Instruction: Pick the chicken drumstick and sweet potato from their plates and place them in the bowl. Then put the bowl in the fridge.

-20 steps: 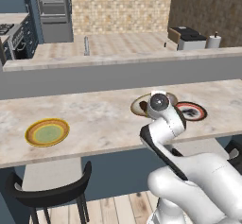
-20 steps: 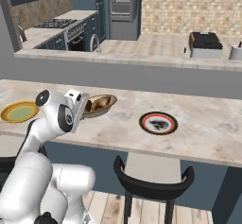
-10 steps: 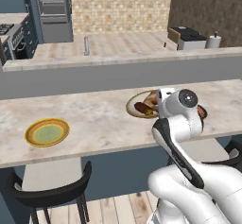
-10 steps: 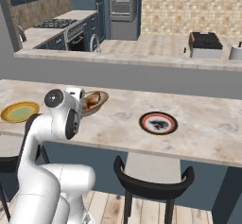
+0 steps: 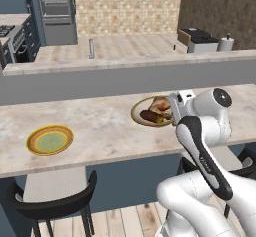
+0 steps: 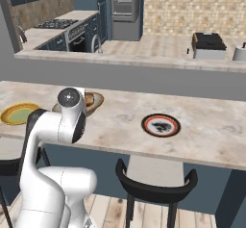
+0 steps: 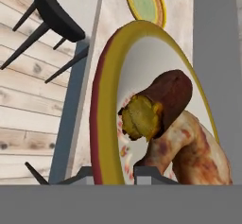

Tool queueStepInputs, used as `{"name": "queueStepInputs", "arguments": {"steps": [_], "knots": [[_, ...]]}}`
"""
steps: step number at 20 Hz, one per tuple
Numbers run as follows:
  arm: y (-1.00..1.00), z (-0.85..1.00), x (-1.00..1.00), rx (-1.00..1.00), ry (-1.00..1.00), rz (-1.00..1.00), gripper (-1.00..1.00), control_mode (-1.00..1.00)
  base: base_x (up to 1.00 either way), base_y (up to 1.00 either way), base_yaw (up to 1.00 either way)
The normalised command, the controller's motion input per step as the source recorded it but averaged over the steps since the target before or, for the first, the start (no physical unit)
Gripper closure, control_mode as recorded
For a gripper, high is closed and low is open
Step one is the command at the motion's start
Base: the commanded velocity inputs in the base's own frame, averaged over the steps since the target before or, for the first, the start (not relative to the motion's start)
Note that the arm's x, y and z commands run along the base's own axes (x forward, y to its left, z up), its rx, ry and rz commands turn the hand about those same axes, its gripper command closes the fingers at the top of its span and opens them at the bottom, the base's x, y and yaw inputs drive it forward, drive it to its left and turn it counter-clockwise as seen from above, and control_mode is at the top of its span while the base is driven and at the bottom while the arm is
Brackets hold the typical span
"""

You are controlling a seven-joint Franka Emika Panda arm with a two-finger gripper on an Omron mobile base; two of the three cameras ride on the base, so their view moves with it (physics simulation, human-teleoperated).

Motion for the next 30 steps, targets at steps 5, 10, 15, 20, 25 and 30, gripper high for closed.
{"name": "queueStepInputs", "arguments": {"steps": [5,10,15,20,25,30], "knots": [[0.01,0.27,-0.05,0.03,0.00,-0.01,1.00,-1.00,0.00,0.00,0.00],[0.00,0.03,-0.20,0.00,0.00,-0.07,1.00,-1.00,0.00,0.00,0.00],[-0.08,0.00,-0.14,0.00,0.03,-0.09,1.00,-1.00,0.00,0.00,0.00],[-0.08,0.00,-0.12,0.05,0.01,-0.04,1.00,-1.00,0.00,0.00,0.00],[-0.02,0.00,-0.04,0.09,0.02,0.00,1.00,-1.00,0.00,0.00,0.00],[0.00,0.00,0.00,0.01,0.01,0.00,1.00,-1.00,0.00,0.00,0.00]]}}
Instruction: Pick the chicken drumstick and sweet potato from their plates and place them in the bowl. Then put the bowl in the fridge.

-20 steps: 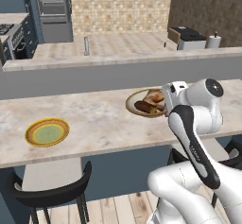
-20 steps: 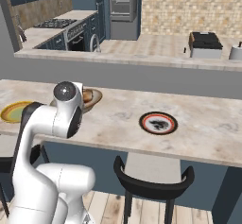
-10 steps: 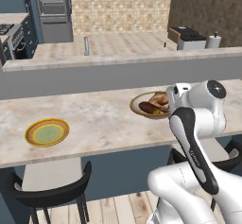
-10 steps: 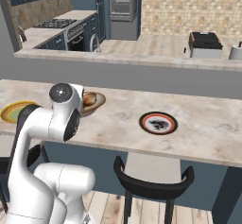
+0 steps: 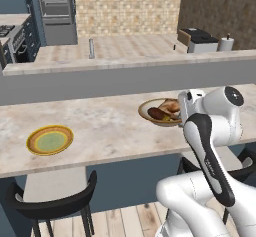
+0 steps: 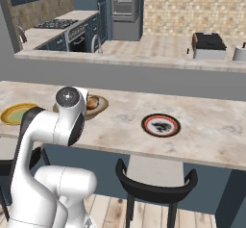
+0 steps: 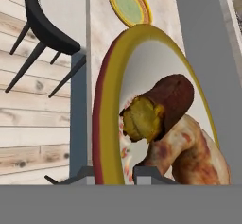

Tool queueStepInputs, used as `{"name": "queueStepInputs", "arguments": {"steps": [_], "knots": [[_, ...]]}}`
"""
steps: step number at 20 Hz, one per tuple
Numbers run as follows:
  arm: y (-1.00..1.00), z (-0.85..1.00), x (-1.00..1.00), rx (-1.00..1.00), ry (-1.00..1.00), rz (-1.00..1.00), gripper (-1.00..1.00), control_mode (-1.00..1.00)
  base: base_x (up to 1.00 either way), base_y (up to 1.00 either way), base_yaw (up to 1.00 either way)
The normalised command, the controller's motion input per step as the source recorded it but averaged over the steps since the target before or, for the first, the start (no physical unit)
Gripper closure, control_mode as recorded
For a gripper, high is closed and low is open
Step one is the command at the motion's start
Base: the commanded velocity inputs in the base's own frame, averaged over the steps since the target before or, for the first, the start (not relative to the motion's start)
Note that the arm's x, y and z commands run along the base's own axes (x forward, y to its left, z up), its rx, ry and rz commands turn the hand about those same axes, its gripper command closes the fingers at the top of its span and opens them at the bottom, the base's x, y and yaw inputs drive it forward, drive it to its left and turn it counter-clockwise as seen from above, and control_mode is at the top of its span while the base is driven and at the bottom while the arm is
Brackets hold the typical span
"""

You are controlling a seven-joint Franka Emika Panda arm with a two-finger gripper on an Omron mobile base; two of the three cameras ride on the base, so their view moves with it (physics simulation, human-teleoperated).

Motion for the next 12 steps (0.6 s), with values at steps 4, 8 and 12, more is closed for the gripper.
{"name": "queueStepInputs", "arguments": {"steps": [4,8,12], "knots": [[0.00,0.00,0.00,0.00,0.00,0.00,1.00,-1.00,0.00,0.00,0.00],[0.00,0.00,0.00,0.00,0.00,0.00,1.00,-1.00,0.00,0.00,0.00],[0.00,0.00,0.00,0.00,0.00,0.00,1.00,1.00,0.00,0.00,0.00]]}}
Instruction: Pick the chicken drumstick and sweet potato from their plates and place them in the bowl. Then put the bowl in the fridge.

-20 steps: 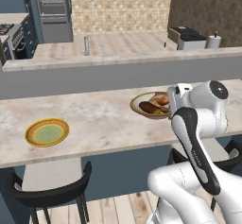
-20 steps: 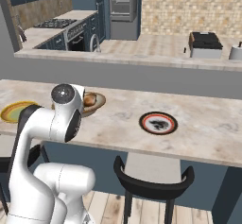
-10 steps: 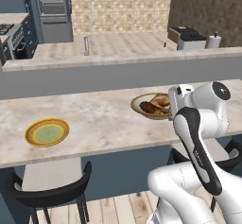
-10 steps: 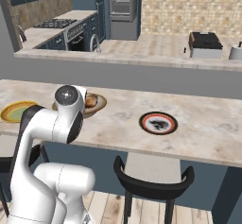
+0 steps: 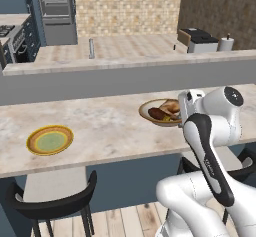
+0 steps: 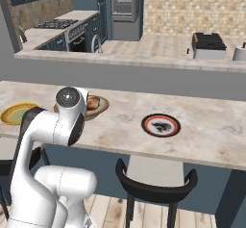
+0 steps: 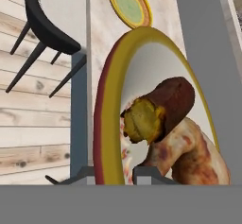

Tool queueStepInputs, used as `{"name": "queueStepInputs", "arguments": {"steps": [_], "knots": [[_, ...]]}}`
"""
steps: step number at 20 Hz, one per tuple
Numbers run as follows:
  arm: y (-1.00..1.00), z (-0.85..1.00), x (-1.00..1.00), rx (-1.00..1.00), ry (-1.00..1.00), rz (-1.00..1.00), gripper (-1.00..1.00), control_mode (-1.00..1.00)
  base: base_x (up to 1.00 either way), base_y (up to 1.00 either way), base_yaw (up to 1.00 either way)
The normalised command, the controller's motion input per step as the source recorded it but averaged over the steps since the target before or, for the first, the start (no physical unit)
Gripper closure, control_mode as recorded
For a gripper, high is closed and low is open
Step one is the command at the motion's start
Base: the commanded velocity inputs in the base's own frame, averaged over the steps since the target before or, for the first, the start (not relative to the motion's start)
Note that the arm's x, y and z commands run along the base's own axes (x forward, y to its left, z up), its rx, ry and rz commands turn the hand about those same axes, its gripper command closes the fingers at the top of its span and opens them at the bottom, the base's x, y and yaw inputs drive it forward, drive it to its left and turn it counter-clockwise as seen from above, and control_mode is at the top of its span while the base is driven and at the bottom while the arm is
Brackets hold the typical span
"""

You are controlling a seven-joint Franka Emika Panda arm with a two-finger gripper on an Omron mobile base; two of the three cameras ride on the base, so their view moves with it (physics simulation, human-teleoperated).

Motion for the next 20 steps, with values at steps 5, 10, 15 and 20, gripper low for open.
{"name": "queueStepInputs", "arguments": {"steps": [5,10,15,20], "knots": [[0.00,0.00,0.00,0.00,0.00,0.00,1.00,1.00,0.00,0.00,0.00],[0.00,0.00,0.00,0.00,0.00,0.00,1.00,1.00,-0.18,0.00,0.00],[0.00,0.00,0.00,0.00,0.00,0.00,1.00,1.00,-0.51,-0.11,0.00],[0.00,0.00,0.00,0.00,0.00,0.00,1.00,1.00,-0.37,-0.19,-0.20]]}}
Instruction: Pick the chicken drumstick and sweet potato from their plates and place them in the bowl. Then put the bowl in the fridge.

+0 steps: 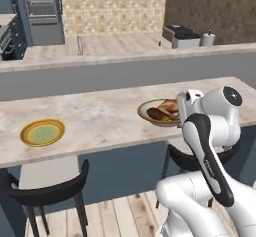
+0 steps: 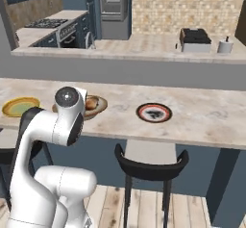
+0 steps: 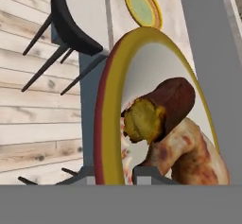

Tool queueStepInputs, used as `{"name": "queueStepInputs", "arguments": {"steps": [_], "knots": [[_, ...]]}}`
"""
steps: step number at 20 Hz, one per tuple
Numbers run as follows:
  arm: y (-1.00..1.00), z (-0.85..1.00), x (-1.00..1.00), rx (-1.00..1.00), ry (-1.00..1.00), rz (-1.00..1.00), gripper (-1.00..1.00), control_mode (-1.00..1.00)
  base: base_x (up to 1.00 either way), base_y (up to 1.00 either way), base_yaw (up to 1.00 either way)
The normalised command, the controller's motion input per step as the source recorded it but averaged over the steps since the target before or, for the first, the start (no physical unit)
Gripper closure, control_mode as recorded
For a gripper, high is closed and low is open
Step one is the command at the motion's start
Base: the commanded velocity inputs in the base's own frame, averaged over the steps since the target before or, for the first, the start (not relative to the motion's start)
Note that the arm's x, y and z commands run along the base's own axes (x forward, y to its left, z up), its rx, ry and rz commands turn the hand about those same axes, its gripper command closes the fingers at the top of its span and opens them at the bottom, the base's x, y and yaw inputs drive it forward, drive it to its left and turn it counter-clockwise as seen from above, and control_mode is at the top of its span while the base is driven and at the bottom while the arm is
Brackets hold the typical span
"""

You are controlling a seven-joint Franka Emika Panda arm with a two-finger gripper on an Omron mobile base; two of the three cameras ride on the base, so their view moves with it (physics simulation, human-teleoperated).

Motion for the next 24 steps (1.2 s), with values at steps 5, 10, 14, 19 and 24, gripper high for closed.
{"name": "queueStepInputs", "arguments": {"steps": [5,10,14,19,24], "knots": [[0.00,0.00,0.00,0.00,0.00,0.00,1.00,1.00,0.00,0.02,-0.93],[0.00,0.00,0.00,0.00,0.00,0.00,1.00,1.00,0.00,0.07,-1.00],[0.00,0.00,0.00,0.00,0.00,0.00,1.00,1.00,0.00,0.05,-1.00],[0.00,0.00,0.00,0.00,0.00,0.00,1.00,1.00,0.19,0.01,-0.77],[0.00,0.00,0.00,0.00,0.00,0.00,1.00,1.00,0.58,0.01,-0.42]]}}
